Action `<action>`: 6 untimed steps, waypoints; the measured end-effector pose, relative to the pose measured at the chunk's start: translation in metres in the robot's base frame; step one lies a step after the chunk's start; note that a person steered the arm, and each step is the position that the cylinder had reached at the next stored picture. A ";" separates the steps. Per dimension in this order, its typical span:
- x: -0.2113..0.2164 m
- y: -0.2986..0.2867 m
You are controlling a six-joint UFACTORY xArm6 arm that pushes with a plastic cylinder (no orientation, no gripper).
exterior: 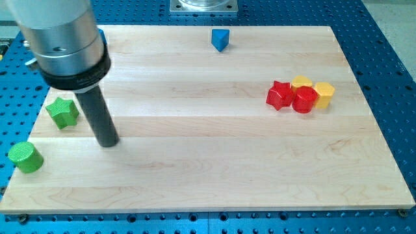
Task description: Place the green star diagonally to the triangle
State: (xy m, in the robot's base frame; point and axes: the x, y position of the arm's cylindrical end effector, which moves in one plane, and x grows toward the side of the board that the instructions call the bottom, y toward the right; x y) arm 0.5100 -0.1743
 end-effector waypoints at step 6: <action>-0.088 -0.115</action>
